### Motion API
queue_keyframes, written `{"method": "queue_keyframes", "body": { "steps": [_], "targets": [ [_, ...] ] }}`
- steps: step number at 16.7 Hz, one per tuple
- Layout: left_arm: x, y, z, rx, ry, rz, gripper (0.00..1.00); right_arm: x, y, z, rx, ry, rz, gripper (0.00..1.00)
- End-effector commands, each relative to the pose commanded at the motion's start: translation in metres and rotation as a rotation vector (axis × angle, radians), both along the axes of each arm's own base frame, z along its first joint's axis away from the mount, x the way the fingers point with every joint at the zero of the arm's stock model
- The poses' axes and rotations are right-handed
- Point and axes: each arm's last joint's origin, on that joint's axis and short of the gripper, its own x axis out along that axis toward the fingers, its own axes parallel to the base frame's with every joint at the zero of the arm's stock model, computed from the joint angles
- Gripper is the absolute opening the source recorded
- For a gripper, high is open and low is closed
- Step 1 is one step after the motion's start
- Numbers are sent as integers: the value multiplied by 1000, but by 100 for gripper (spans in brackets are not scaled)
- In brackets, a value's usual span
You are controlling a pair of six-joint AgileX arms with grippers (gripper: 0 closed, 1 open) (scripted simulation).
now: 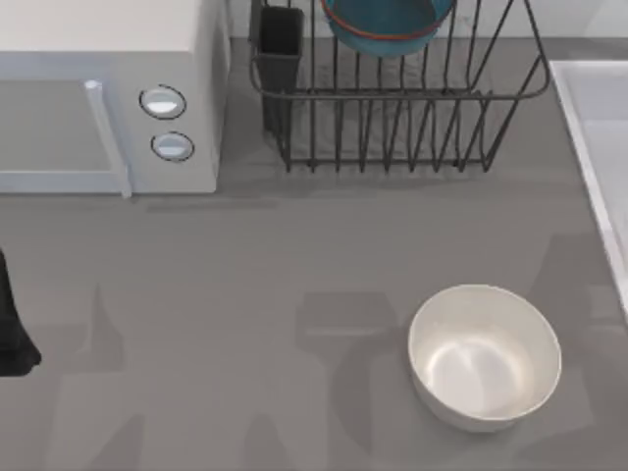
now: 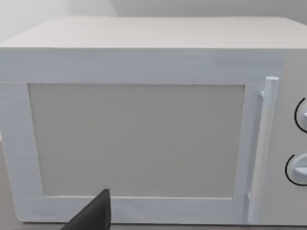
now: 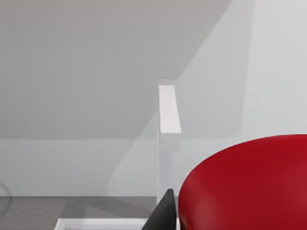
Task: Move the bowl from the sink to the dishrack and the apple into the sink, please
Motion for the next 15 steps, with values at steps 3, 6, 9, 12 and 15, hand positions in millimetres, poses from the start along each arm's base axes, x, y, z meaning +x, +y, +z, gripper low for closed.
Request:
{"method": "queue_keyframes", "body": {
  "steps": [3,6,9,12,15],
  "targets": [
    [0,0,0,0,0,0,100,4,-4,-14,0,3,-5,0],
    [0,0,0,0,0,0,100,11,-10,-47,4,10,-5,0],
    [0,0,0,0,0,0,100,12,-10,-88,0,1,-2,0],
    [0,0,0,0,0,0,100,6,-6,-122,-6,-11,-1,0],
    [0,0,0,0,0,0,100,0,-2,-144,-5,-6,-2,0]
  ]
}}
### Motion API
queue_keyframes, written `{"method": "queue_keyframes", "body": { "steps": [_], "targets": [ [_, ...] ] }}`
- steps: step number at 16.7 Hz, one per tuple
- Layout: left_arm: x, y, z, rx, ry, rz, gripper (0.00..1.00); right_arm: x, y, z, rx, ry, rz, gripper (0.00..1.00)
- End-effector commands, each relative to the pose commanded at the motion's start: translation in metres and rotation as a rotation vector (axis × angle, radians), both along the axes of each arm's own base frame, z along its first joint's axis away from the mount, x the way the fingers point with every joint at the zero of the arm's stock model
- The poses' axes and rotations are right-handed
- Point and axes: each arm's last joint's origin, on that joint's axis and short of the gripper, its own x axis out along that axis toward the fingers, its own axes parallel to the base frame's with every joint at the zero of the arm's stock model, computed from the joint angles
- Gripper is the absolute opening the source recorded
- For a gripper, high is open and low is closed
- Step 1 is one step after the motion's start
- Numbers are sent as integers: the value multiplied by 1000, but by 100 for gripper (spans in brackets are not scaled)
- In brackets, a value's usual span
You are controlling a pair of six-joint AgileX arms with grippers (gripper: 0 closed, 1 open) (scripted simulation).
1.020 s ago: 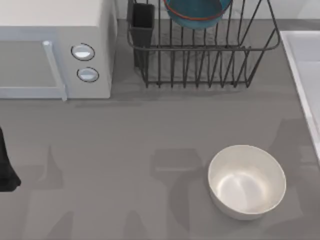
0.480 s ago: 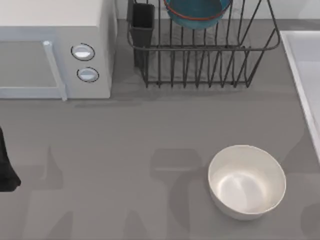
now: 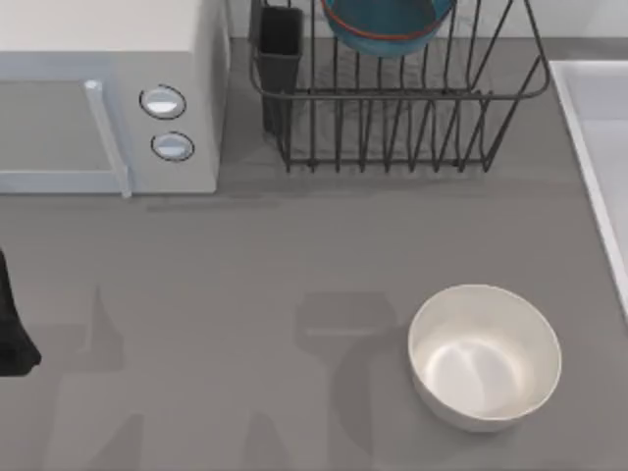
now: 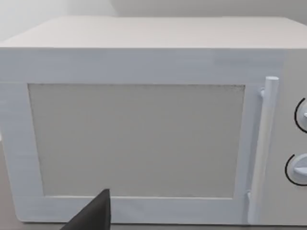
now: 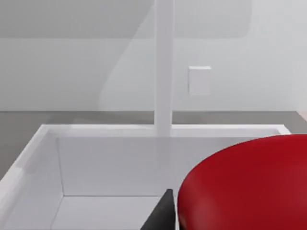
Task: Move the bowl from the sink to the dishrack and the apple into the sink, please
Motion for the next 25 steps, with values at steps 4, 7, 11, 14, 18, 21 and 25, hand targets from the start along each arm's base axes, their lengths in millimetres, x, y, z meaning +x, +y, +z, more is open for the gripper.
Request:
{"method": "queue_keyframes", "body": {
  "steps": [4,7,11,14,18,21,25],
  "targets": [
    [0,0,0,0,0,0,100,-2,1,-5,1,3,0,0],
    [0,0,0,0,0,0,100,-2,1,-5,1,3,0,8],
    [0,0,0,0,0,0,100,-2,1,-5,1,3,0,38],
    [0,0,0,0,0,0,100,-2,1,-5,1,3,0,60],
    [0,0,0,0,0,0,100,-2,1,-5,1,3,0,90],
    [0,0,0,0,0,0,100,-2,1,-5,1,3,0,100],
    [0,0,0,0,0,0,100,-2,1,-5,1,3,0,100]
  ]
}}
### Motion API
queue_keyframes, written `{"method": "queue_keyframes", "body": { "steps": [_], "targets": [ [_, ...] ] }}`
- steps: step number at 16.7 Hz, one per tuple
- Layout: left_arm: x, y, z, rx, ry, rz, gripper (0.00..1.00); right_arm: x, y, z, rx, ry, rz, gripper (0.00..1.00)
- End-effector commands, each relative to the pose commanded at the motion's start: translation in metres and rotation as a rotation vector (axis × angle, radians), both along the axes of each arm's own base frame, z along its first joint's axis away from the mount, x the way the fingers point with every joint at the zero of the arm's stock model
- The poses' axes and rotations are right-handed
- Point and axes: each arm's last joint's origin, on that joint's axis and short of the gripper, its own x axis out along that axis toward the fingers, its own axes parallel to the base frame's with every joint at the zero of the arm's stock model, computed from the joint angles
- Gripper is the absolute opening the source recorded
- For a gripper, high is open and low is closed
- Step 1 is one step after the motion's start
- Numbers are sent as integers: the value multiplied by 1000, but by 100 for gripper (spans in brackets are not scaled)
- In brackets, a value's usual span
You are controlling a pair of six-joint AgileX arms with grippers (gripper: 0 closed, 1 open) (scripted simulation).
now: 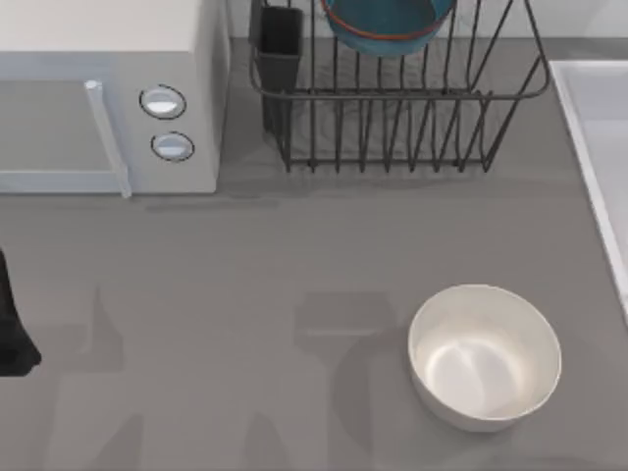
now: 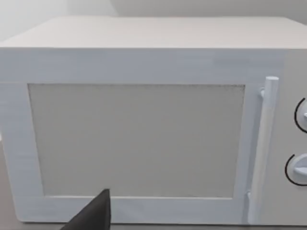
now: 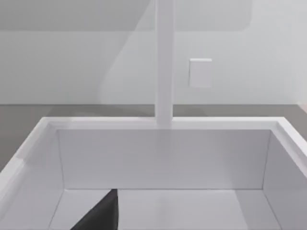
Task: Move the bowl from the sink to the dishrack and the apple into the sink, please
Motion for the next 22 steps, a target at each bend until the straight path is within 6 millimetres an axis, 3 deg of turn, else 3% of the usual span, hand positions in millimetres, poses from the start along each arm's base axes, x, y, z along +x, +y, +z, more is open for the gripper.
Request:
{"method": "queue_keyframes", "body": {
  "steps": [8,15,18,22],
  "targets": [
    [0,0,0,0,0,0,100,-1,4,11,7,14,-13,100],
    [0,0,0,0,0,0,100,-8,36,79,-18,-18,-2,100],
    [0,0,0,0,0,0,100,-25,59,108,-19,-21,5,100],
    [0,0,0,0,0,0,100,-62,90,134,-17,-20,6,100]
  ]
}}
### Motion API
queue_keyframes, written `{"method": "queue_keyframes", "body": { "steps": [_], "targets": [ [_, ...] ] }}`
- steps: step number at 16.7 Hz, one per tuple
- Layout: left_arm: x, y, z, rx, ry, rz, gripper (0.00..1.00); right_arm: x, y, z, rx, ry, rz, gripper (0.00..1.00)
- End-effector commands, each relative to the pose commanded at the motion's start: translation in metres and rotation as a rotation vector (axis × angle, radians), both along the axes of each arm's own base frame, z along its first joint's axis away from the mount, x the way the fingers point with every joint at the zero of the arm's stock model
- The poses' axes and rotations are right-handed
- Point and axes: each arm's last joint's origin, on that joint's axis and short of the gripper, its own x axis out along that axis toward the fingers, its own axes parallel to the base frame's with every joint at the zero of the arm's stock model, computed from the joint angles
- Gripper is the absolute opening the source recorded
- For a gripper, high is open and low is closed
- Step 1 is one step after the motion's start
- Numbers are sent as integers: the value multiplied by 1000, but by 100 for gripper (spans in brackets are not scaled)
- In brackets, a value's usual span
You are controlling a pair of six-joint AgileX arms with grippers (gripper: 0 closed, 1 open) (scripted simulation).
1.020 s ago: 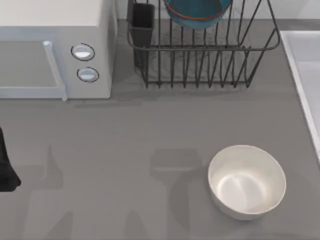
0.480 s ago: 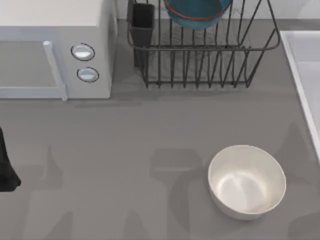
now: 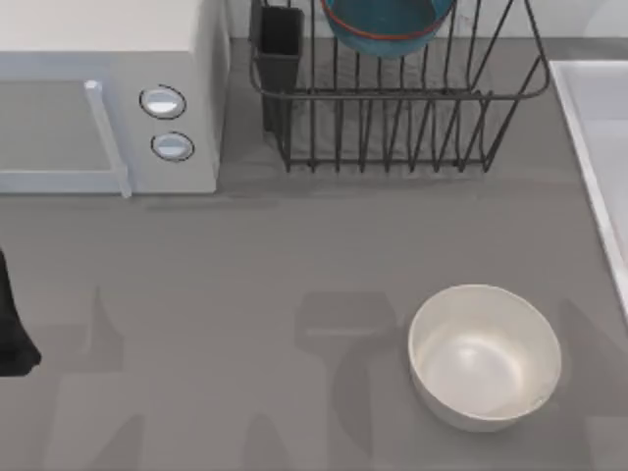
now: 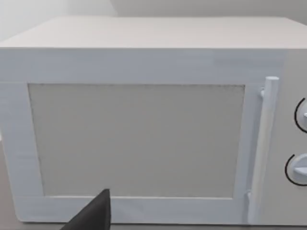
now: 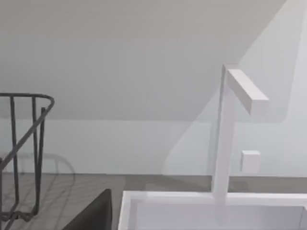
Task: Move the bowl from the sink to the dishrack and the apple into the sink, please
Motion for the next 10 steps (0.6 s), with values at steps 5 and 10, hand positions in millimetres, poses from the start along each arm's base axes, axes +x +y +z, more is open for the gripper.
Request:
{"method": "queue_keyframes", "body": {
  "steps": [5,10],
  "targets": [
    [0,0,0,0,0,0,100,-52,27,-1,10,21,-6,100],
    [0,0,0,0,0,0,100,-88,41,-21,18,28,2,100]
  ]
}}
